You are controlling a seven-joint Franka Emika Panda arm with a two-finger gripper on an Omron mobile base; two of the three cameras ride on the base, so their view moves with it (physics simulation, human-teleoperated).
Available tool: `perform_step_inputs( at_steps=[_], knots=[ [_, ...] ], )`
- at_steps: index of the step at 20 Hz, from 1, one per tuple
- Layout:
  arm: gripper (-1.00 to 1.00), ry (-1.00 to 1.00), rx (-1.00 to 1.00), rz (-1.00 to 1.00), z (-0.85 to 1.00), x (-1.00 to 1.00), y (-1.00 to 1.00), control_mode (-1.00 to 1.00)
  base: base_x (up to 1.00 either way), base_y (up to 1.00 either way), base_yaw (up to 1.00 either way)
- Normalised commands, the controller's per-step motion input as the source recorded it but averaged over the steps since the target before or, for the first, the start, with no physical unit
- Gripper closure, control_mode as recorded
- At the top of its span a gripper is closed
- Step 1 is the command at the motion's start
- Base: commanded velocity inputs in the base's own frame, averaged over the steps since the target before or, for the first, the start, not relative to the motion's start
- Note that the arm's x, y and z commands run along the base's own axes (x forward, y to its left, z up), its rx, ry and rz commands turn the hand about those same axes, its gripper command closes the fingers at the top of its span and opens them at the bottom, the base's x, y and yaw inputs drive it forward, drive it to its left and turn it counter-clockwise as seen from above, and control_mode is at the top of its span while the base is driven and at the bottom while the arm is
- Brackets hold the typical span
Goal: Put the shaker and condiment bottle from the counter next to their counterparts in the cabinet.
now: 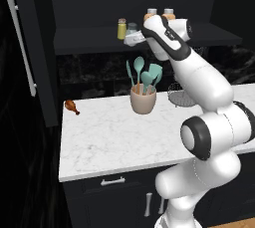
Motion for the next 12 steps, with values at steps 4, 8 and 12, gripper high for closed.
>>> perform_step_inputs(
  at_steps=[4,8,12],
  knots=[
    [1.00,0.00,0.00,-0.01,-0.41,0.23,0.00,-1.00,0.00,0.00,0.00],
    [1.00,0.00,0.00,-0.01,-0.40,0.22,0.00,-1.00,0.00,0.00,0.00],
    [1.00,0.00,0.00,-0.01,-0.42,0.20,0.01,-1.00,0.00,0.00,0.00]
  ],
)
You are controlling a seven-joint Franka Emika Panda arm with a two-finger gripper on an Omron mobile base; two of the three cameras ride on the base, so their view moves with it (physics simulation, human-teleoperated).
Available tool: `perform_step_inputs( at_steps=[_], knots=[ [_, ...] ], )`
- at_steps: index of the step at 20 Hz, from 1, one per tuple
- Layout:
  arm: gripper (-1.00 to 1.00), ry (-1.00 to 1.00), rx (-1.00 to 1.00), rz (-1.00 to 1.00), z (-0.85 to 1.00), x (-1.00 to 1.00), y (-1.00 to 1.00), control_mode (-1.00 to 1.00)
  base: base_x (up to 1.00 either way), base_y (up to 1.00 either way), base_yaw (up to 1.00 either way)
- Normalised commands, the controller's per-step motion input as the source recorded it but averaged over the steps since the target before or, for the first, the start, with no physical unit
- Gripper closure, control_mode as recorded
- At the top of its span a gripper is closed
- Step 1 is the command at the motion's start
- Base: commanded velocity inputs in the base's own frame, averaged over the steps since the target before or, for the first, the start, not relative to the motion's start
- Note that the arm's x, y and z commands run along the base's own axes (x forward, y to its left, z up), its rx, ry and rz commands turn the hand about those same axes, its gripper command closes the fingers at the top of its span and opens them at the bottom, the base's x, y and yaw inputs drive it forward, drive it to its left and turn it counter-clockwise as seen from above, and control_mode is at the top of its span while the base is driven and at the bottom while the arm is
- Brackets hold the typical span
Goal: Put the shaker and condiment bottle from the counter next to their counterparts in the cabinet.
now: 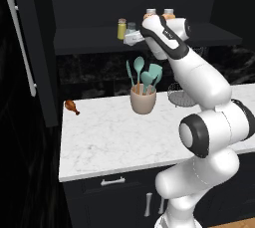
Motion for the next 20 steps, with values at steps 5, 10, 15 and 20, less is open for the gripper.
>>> perform_step_inputs(
  at_steps=[5,10,15,20],
  knots=[
    [1.00,-0.01,0.00,0.00,-0.45,0.14,0.02,-1.00,0.00,0.00,0.00],
    [1.00,-0.01,0.00,0.00,-0.38,0.01,0.02,-1.00,0.00,0.00,0.00],
    [-1.00,0.00,0.00,0.00,-0.46,0.00,0.07,-1.00,0.00,0.00,0.00],
    [-1.00,-0.01,0.00,-0.01,-0.33,0.00,0.01,-1.00,0.00,0.00,0.00]
  ],
)
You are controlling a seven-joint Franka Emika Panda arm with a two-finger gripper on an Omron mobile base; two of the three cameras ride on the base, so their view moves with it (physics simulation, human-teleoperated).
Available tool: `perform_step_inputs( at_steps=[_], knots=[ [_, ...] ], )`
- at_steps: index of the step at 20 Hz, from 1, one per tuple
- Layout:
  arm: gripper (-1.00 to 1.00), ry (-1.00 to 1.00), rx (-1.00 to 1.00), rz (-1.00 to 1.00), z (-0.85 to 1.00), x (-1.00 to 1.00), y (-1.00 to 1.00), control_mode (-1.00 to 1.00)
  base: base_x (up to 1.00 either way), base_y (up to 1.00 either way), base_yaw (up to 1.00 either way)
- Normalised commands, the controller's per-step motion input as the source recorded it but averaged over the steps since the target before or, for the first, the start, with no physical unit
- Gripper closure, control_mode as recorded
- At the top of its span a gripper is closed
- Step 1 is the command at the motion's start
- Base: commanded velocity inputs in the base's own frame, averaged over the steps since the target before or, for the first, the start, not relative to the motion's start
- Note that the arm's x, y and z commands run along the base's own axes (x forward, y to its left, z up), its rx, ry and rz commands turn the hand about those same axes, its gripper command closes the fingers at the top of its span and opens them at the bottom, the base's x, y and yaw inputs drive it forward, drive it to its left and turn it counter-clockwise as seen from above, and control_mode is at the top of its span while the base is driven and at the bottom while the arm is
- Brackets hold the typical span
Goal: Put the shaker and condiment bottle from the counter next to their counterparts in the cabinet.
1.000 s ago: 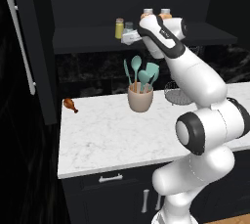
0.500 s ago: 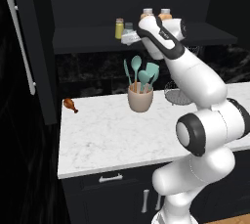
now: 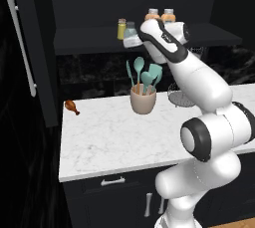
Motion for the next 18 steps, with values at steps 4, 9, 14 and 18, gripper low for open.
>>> perform_step_inputs(
  at_steps=[4,9,14,18],
  knots=[
    [-1.00,-0.01,0.00,0.00,-0.08,0.00,0.00,-1.00,0.00,0.00,0.00],
    [-1.00,-0.01,0.00,0.00,0.01,-0.10,0.00,-1.00,0.00,0.00,0.00],
    [-1.00,-0.03,0.00,-0.02,0.20,-0.40,0.00,-1.00,0.00,0.00,0.00],
    [-1.00,-0.01,0.02,-0.03,0.46,-0.57,0.00,-1.00,0.00,0.00,0.00]
  ],
)
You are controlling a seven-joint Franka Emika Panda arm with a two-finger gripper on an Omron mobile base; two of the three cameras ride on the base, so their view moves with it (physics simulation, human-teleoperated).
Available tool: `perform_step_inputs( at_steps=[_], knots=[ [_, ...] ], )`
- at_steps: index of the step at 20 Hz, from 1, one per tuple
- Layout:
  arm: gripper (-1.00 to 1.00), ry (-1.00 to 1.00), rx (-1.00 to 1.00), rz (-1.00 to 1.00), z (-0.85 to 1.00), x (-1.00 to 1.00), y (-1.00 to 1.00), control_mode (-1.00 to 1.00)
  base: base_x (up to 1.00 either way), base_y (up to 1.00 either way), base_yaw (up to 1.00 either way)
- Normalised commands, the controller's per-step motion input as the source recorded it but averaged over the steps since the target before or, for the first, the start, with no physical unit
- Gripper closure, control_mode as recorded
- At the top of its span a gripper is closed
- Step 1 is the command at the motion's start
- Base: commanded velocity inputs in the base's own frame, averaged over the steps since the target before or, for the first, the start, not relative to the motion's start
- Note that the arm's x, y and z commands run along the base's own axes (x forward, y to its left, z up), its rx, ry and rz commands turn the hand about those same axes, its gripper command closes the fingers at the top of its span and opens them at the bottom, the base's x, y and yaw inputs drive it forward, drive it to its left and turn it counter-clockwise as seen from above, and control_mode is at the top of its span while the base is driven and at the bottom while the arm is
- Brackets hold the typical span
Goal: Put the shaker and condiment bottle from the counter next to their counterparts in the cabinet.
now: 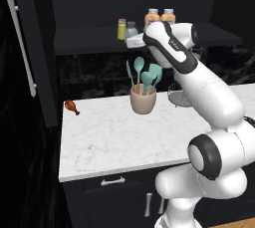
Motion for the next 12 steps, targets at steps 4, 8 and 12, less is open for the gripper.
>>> perform_step_inputs(
  at_steps=[4,8,12],
  knots=[
    [-1.00,-0.01,0.01,-0.03,0.48,-0.73,-0.03,-1.00,0.00,0.00,0.00],
    [-1.00,0.00,0.02,-0.04,0.44,-0.88,-0.20,-1.00,0.00,0.00,0.00],
    [-1.00,0.00,0.05,-0.05,0.38,-1.00,-0.43,-1.00,0.00,0.00,0.00]
  ],
)
